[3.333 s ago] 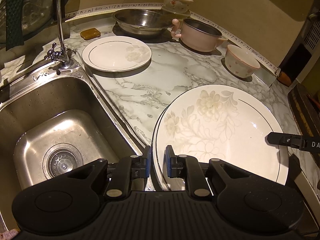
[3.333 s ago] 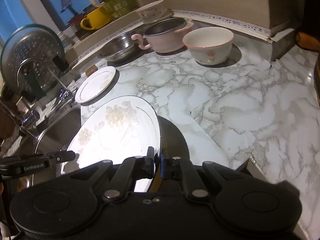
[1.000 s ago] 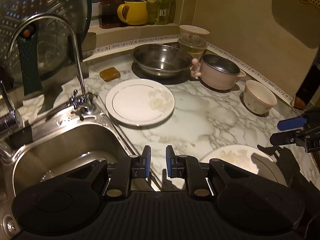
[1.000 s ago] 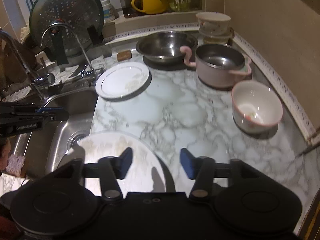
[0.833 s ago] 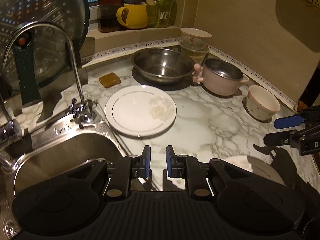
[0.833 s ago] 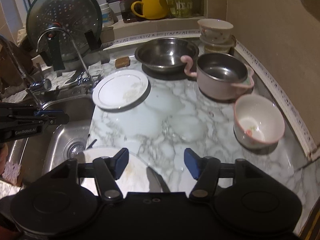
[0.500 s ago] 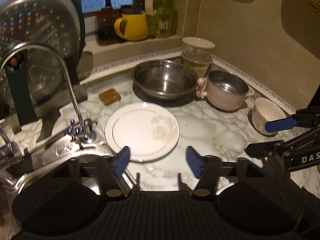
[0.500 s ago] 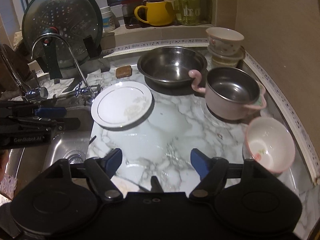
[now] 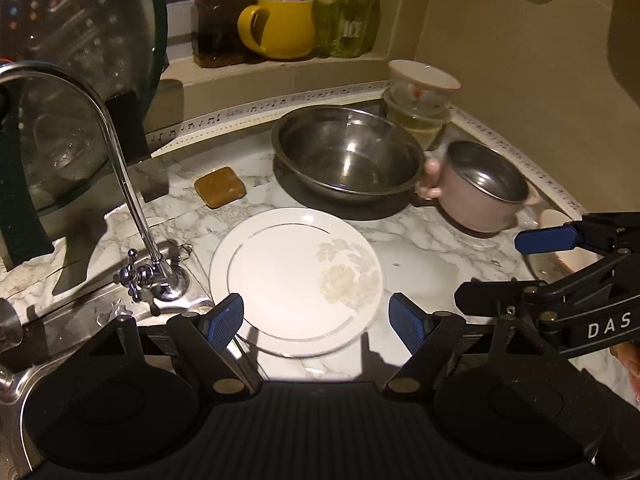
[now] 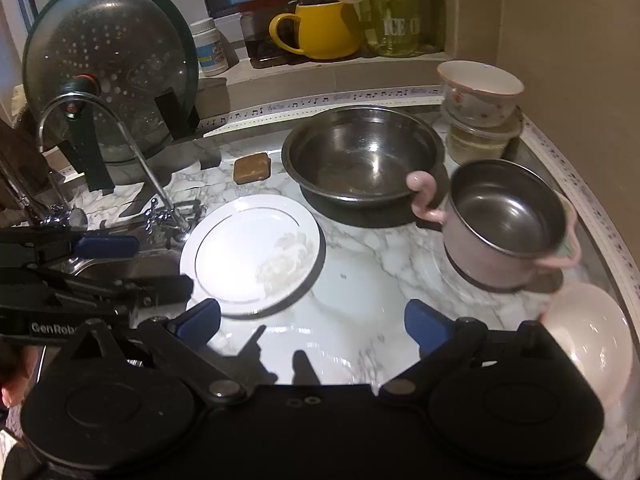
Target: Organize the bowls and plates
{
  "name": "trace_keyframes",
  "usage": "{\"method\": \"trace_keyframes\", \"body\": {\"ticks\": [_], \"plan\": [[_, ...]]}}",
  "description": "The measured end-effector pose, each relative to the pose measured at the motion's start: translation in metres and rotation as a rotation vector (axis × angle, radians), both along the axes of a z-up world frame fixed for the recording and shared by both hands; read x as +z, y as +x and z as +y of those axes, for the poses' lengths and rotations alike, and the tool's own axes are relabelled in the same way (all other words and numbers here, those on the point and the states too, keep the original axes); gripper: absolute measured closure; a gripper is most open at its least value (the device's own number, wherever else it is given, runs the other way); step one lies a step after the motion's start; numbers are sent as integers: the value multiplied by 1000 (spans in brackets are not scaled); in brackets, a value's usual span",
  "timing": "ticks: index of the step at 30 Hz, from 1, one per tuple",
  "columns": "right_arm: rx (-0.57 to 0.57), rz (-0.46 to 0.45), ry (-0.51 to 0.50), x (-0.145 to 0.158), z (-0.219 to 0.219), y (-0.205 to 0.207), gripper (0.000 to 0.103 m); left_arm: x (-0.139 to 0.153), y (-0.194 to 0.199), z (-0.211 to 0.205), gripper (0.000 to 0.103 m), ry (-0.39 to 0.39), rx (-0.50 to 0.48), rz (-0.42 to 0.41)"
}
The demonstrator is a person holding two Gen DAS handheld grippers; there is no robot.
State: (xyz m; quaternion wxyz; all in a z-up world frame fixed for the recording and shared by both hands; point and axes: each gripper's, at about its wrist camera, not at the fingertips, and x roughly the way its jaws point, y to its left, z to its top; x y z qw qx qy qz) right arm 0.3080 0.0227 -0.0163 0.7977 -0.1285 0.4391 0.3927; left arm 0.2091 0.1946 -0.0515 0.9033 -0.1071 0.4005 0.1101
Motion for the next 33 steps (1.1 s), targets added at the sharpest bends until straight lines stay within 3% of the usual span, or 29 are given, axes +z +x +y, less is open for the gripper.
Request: {"method": "trace_keyframes", "body": {"ticks": [7, 11, 19, 21, 25, 29, 33], "plan": [[3, 19, -35, -21, 29, 26, 8, -16, 22, 29, 24, -30, 38, 42], [7, 60, -44, -35, 44, 39, 19, -25, 30, 37, 24, -22, 64, 68], [12, 95, -63, -54, 59, 58, 27, -45, 38, 55, 24, -52, 111, 114], [17, 105, -67, -57, 63, 61, 31, -50, 38, 59, 35, -72, 121, 123], [25, 120, -68, -64, 69, 66, 38, -58, 41, 68, 45, -134, 141, 137], [26, 141, -68, -69, 75, 71, 45, -64, 42, 72, 61, -151, 149, 159], [28, 156, -70, -73, 80, 73, 51, -67, 40, 79, 67, -186, 165, 157]]}}
